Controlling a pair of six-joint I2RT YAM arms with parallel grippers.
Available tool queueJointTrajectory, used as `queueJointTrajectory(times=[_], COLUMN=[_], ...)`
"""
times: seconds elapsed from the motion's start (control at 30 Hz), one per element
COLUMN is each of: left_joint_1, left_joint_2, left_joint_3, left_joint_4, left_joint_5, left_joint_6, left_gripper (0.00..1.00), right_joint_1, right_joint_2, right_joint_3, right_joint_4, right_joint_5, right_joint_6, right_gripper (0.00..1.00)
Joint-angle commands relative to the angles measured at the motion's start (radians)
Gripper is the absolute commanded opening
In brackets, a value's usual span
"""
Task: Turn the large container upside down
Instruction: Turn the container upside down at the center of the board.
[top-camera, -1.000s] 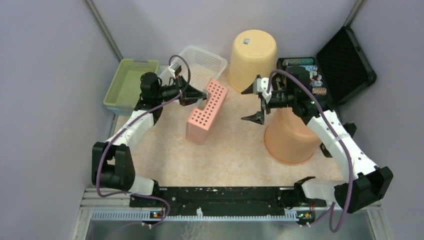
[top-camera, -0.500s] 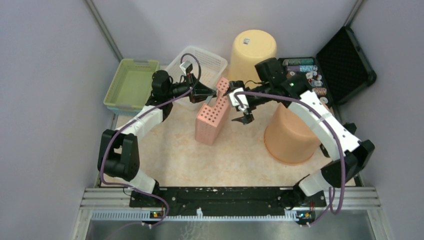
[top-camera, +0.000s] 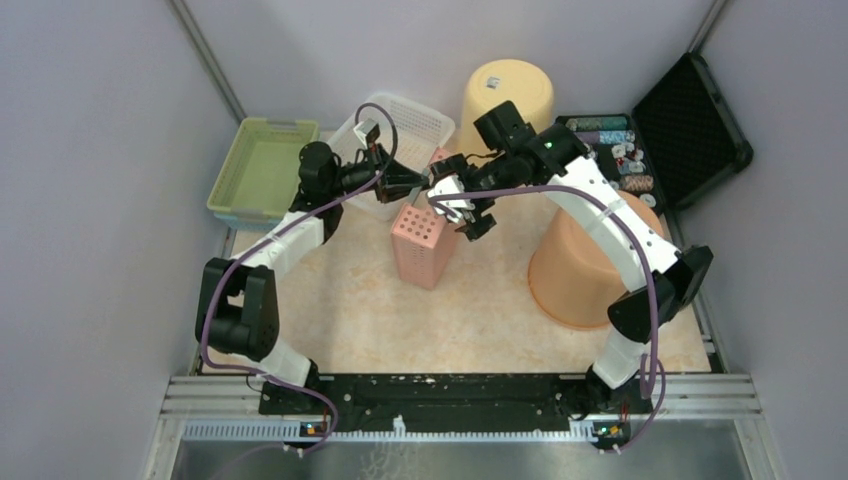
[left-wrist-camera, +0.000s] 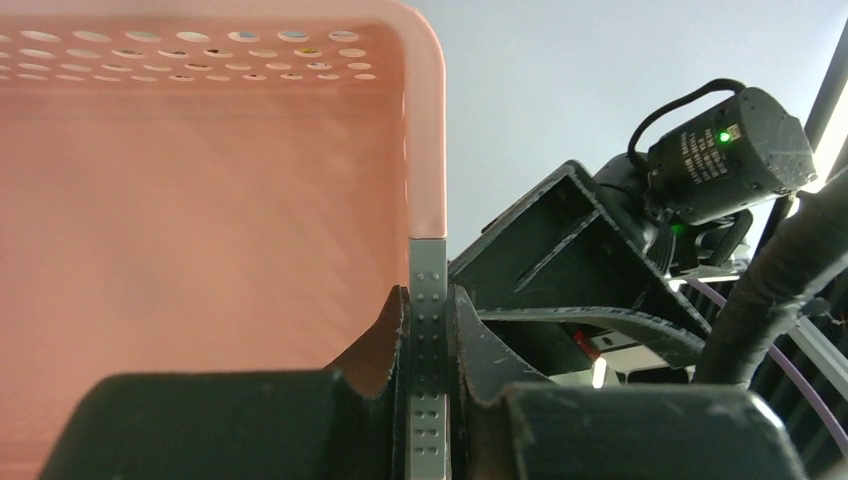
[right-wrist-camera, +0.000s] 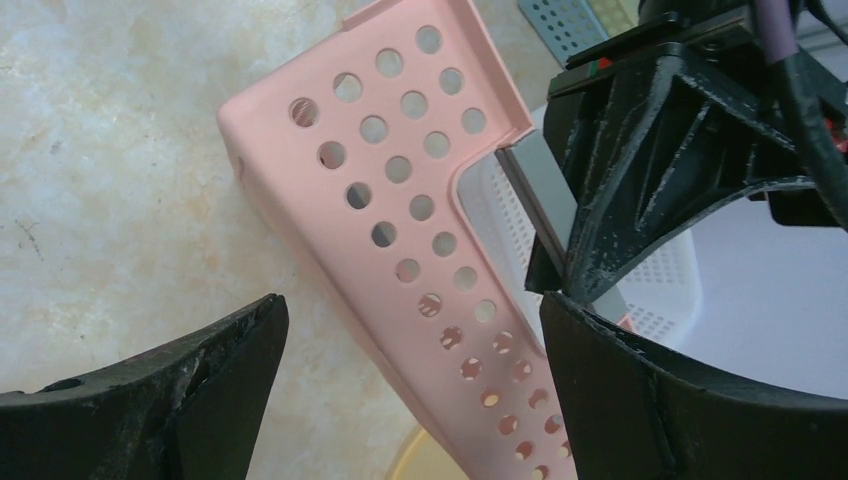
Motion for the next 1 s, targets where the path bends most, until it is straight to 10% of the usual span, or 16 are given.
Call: queueJointTrajectory(times=[0.0,0.67,0.97], left_joint_1=[0.024,0.168,0.26], left_joint_2=[0.009,-0.006,-0.026], left_joint_3=[-0.017,-0.066,-0.054], left_joint_4=[0.083,-0.029,-0.215], left_joint_5=[-0.005,0.064,0.136], left_joint_6=[-0.002,0.157,0.32], left_gripper=[0.0,0.0,0.02], right_joint_1=[0.028,0.03,-0.04], right_joint_2=[0.048,0.071,-0.015], right_joint_3=[0.051,0.16,-0.032], right_joint_4=[-0.06,0.037,0.295], right_joint_5=[0.033,-0.2,-0.273], right_joint_6=[-0.037,0.24,0.543], right_gripper=[0.94,0.99,0.99])
